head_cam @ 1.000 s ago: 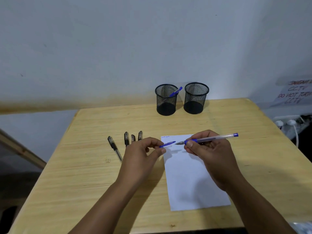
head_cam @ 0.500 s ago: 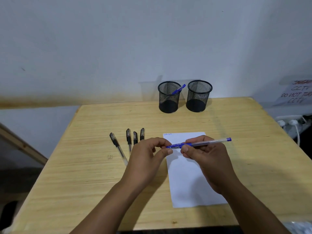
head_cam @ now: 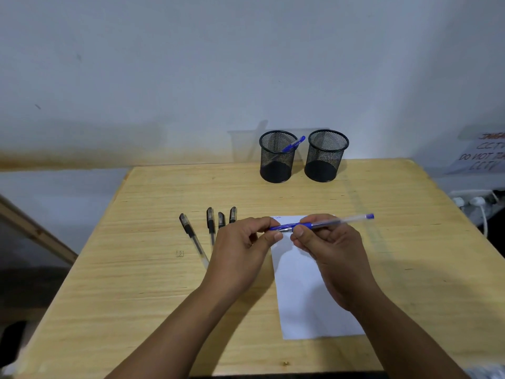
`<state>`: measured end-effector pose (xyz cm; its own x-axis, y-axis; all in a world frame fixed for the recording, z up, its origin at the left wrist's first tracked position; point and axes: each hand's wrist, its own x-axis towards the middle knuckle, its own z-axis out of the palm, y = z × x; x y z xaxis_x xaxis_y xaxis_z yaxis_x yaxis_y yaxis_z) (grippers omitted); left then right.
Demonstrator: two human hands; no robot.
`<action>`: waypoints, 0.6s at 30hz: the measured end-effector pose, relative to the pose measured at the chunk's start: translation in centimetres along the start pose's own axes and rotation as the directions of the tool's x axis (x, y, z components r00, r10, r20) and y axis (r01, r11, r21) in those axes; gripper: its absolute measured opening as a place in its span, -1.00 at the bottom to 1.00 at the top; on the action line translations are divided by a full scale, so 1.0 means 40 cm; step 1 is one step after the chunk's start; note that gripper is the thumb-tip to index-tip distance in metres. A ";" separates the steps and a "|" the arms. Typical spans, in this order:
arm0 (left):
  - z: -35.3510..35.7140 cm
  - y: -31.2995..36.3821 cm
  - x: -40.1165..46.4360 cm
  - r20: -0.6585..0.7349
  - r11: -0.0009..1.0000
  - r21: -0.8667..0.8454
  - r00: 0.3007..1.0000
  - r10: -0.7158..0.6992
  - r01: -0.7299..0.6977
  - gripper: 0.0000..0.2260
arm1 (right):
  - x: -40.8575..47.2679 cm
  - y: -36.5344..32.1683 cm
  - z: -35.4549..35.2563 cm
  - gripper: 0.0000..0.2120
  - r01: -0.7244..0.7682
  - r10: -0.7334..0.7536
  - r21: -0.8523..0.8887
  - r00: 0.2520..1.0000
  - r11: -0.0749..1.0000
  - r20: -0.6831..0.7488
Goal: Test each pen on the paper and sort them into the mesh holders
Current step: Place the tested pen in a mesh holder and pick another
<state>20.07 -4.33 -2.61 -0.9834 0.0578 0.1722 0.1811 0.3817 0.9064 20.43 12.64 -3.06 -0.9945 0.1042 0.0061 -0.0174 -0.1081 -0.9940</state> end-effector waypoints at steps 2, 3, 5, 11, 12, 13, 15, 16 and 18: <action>0.017 0.004 0.011 -0.026 0.996 -0.083 0.999 -0.042 0.039 -0.92 | 0.020 -0.007 0.001 -0.78 -0.055 0.059 0.096 0.998 0.994 -0.035; 0.027 0.005 0.017 -0.040 0.991 -0.116 0.997 -0.064 0.059 -0.93 | 0.030 -0.011 0.003 -0.68 -0.078 0.088 0.151 0.994 0.985 -0.062; 0.042 0.004 0.033 -0.059 0.985 -0.149 0.994 -0.094 0.085 -0.94 | 0.052 -0.020 0.009 -0.67 -0.066 0.090 0.184 0.988 0.981 -0.128; 0.027 -0.032 0.137 -0.022 0.992 -0.024 0.992 -0.126 0.125 -0.70 | 0.162 -0.075 -0.023 -0.91 -0.003 -0.010 -0.056 0.973 0.998 -0.230; 0.021 -0.039 0.163 -0.040 0.992 -0.011 0.991 -0.129 0.129 -0.68 | 0.186 -0.088 -0.034 -0.92 -0.002 -0.031 -0.139 0.973 0.990 -0.230; 0.016 -0.046 0.190 -0.064 0.992 0.001 0.990 -0.129 0.129 -0.67 | 0.210 -0.100 -0.045 -0.92 0.007 -0.057 -0.220 0.973 0.975 -0.223; 0.012 -0.056 0.249 -0.114 0.991 0.017 0.985 -0.127 0.129 -0.59 | 0.262 -0.128 -0.062 -0.93 0.051 -0.128 -0.366 0.974 0.929 -0.188; 0.011 -0.059 0.278 -0.130 0.991 0.023 0.983 -0.129 0.133 -0.53 | 0.288 -0.142 -0.067 -0.93 0.075 -0.165 -0.449 0.972 0.890 -0.165; 0.016 -0.067 0.335 -0.139 0.988 0.054 0.981 -0.137 0.146 -0.35 | 0.337 -0.172 -0.067 -0.93 0.123 -0.230 -0.622 0.969 0.773 -0.094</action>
<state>6.40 -3.99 -2.98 -0.9874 -0.1242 0.0982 0.0346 0.4357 0.8994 7.43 17.44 3.58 -0.9495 0.2190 0.2246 -0.0723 0.5439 -0.8360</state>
